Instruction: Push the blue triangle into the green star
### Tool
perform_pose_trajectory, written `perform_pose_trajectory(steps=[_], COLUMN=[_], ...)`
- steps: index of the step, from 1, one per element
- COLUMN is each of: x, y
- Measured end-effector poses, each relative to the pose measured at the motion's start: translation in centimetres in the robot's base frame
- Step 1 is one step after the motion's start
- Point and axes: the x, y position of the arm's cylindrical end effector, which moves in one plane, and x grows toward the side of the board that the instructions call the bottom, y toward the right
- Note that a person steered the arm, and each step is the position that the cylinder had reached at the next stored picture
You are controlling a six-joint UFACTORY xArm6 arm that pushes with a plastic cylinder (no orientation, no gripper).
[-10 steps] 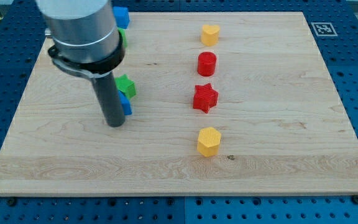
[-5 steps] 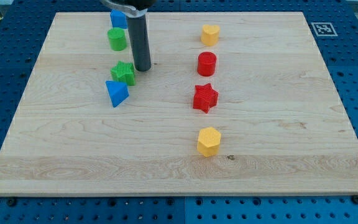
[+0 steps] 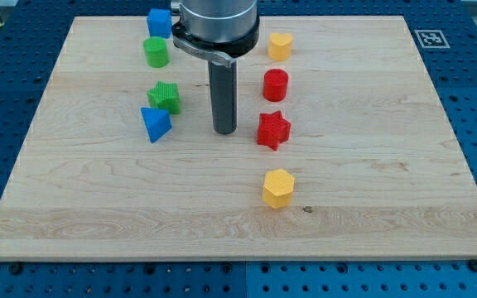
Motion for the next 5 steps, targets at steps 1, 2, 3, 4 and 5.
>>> perform_pose_trajectory(steps=[1, 2, 3, 4, 5], x=[-0.8, -3.8, -7.2, -10.3, -11.1], y=[0.0, 0.0, 0.0, 0.0, 0.0])
